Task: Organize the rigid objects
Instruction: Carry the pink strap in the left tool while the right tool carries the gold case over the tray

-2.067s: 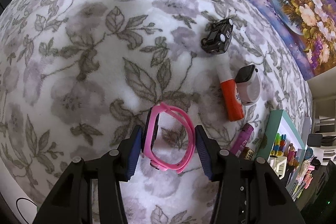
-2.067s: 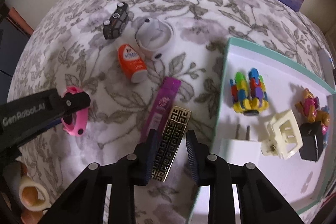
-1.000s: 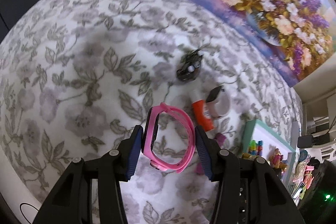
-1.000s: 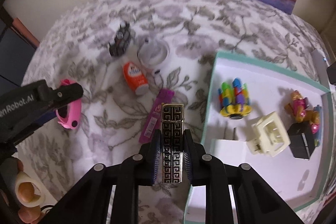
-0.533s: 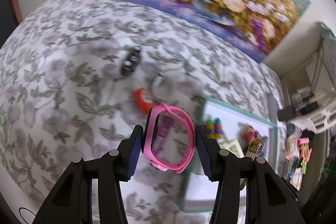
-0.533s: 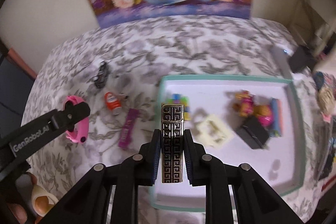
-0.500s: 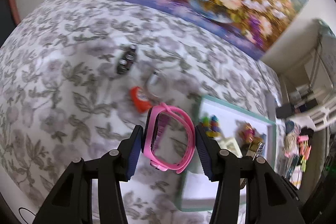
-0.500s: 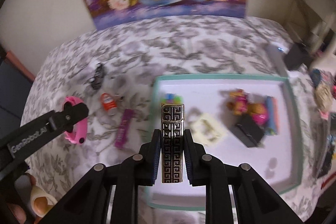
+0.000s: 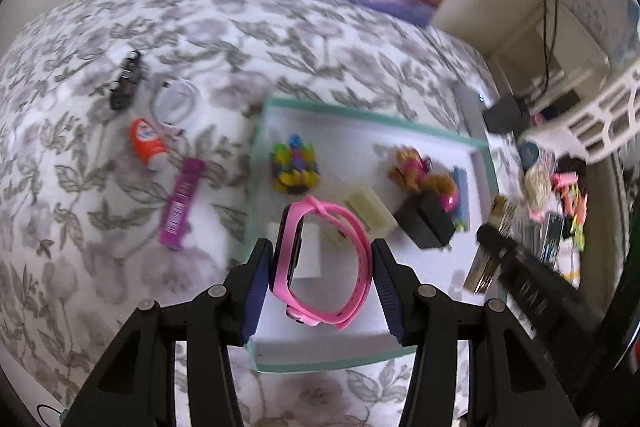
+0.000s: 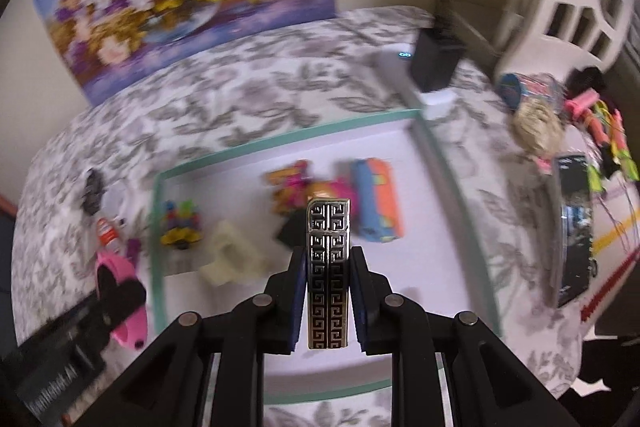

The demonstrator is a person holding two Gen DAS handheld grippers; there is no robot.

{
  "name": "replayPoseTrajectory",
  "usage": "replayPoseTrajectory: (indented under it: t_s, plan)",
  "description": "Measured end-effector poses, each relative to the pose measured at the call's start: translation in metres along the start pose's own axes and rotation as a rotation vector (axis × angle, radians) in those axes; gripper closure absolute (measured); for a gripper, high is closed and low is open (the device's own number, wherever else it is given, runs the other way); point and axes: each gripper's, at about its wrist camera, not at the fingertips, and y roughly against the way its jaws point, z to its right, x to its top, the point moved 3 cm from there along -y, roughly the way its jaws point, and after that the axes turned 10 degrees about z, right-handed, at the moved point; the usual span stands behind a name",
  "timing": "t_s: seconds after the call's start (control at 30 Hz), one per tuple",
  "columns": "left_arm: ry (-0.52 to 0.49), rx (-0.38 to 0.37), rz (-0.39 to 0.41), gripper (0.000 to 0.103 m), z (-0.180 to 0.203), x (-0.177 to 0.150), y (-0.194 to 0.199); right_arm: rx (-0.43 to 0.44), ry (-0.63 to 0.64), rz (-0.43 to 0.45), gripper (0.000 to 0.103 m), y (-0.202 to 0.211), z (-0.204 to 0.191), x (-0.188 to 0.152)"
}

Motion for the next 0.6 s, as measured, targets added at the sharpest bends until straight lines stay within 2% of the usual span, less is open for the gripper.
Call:
replayPoseTrajectory:
  t_s: [0.13,0.27,0.6]
  plan:
    - [-0.051,0.001,-0.043,0.051,0.017,-0.013,-0.015,-0.034,-0.069,0.010,0.081,-0.004,0.025,0.002]
    - [-0.069,0.009,-0.082,0.051,0.022,-0.023,-0.027,-0.082,-0.071,-0.008,0.081,-0.014,0.036,-0.001]
    - [-0.106,0.041,-0.129,0.051,0.028,-0.034,-0.043,-0.095,-0.068,-0.095,0.081,-0.037,0.041,-0.014]
